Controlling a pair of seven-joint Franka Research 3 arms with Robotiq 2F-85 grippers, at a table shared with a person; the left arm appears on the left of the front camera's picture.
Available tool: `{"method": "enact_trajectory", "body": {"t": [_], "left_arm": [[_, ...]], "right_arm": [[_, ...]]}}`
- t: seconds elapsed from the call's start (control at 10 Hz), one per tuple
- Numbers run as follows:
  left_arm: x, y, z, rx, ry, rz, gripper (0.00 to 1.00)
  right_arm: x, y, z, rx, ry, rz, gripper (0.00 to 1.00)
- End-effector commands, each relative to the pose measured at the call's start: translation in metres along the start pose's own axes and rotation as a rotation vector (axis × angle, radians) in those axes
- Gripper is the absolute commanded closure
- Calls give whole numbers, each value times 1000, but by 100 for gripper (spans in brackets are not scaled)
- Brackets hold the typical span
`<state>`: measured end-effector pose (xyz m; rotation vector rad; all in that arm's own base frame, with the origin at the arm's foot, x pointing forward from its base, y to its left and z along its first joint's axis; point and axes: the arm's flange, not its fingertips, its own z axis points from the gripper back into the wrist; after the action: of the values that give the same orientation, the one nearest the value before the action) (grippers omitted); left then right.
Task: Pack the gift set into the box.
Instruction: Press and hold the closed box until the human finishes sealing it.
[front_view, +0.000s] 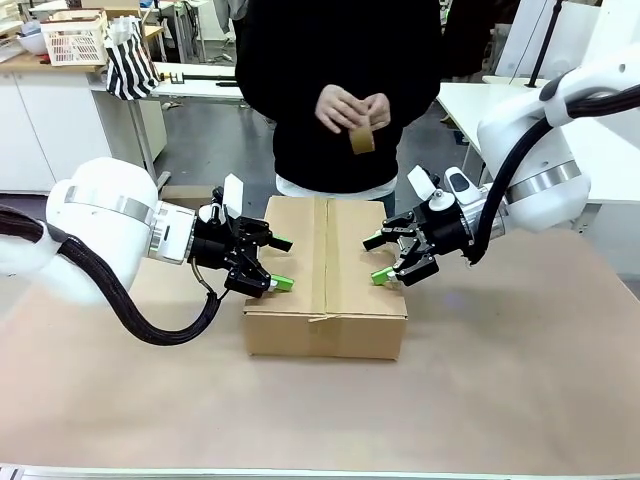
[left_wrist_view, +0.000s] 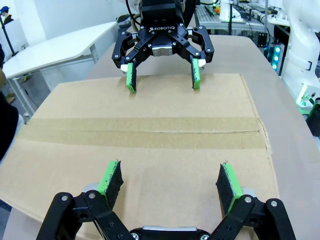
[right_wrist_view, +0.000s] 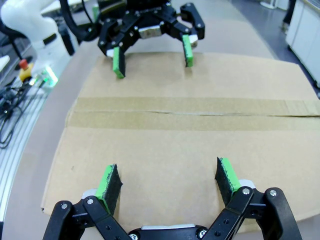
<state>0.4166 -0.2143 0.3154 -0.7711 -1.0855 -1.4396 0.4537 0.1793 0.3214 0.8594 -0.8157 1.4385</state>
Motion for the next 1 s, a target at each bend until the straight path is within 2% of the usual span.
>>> {"method": "enact_trajectory", "body": {"t": [0.0,0.9], "left_arm": [[-2,-2,1,1,10,-11,0],[-2,-2,1,1,10,-11,0]], "right_arm": [[0,0,0,-1,0,0,0],[0,0,0,-1,0,0,0]]}}
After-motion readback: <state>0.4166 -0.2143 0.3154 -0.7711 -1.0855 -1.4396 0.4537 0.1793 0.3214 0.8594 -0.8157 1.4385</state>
